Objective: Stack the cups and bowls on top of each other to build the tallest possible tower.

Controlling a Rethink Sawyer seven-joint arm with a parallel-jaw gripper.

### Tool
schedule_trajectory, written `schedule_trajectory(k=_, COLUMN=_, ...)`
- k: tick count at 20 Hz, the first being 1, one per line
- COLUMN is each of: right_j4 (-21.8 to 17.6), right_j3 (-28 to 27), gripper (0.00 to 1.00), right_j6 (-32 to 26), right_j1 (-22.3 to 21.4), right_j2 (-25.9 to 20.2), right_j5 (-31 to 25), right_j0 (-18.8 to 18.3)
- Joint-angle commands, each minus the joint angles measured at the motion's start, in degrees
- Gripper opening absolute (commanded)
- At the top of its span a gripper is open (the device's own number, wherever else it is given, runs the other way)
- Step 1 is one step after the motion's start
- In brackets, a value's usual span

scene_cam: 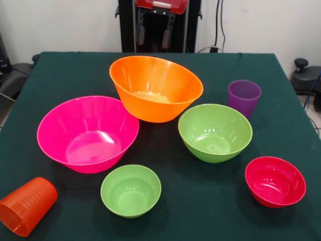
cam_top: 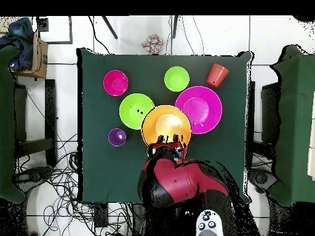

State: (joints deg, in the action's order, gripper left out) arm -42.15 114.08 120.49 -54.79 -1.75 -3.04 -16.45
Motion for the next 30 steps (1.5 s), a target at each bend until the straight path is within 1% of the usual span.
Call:
schedule_trajectory(k=1, right_j4=2.9, right_j3=-11.0, gripper=1.0, right_j6=0.2, right_j1=5.9, right_j2=-3.3, right_j5=-11.2, right_j0=2.0)
schedule_trajectory(k=2, right_j4=3.2, right_j3=-12.5, gripper=1.0, right_j6=1.3, right_j1=6.8, right_j2=-2.2, right_j5=-12.0, right_j0=3.2)
schedule_trajectory(k=5, right_j4=3.0, right_j3=-14.7, gripper=1.0, right_j6=2.7, right_j1=8.4, right_j2=0.3, right_j5=-12.4, right_j0=5.4)
schedule_trajectory(k=7, right_j4=1.7, right_j3=-18.1, gripper=1.0, right_j6=6.0, right_j1=10.6, right_j2=5.8, right_j5=-13.2, right_j0=9.1)
schedule_trajectory(k=9, right_j4=1.1, right_j3=-20.9, gripper=1.0, right_j6=9.1, right_j1=13.1, right_j2=10.1, right_j5=-12.4, right_j0=11.6)
schedule_trajectory(k=11, right_j4=1.1, right_j3=-22.4, gripper=1.0, right_j6=9.7, right_j1=15.3, right_j2=12.8, right_j5=-11.2, right_j0=12.8)
schedule_trajectory(k=13, right_j4=0.6, right_j3=-23.3, gripper=1.0, right_j6=10.0, right_j1=17.7, right_j2=15.7, right_j5=-8.6, right_j0=14.1)
schedule_trajectory(k=16, right_j4=0.2, right_j3=-23.4, gripper=1.0, right_j6=9.3, right_j1=20.7, right_j2=19.3, right_j5=-3.5, right_j0=15.0)
schedule_trajectory(k=17, right_j4=-0.3, right_j3=-22.8, gripper=1.0, right_j6=8.6, right_j1=21.8, right_j2=20.7, right_j5=-0.5, right_j0=15.0)
schedule_trajectory(k=19, right_j4=-0.2, right_j3=-22.5, gripper=1.0, right_j6=7.6, right_j1=22.6, right_j2=22.0, right_j5=2.1, right_j0=15.0)
schedule_trajectory(k=22, right_j4=1.1, right_j3=-24.2, gripper=1.0, right_j6=7.5, right_j1=25.2, right_j2=24.6, right_j5=3.0, right_j0=16.0)
schedule_trajectory(k=24, right_j4=1.2, right_j3=-24.4, gripper=1.0, right_j6=6.4, right_j1=25.8, right_j2=25.3, right_j5=3.9, right_j0=15.8)
schedule_trajectory(k=28, right_j4=0.8, right_j3=-23.7, gripper=1.0, right_j6=3.9, right_j1=25.1, right_j2=25.0, right_j5=4.6, right_j0=14.6)
schedule_trajectory(k=30, right_j4=1.4, right_j3=-24.2, gripper=1.0, right_j6=4.3, right_j1=26.5, right_j2=26.2, right_j5=6.1, right_j0=15.2)
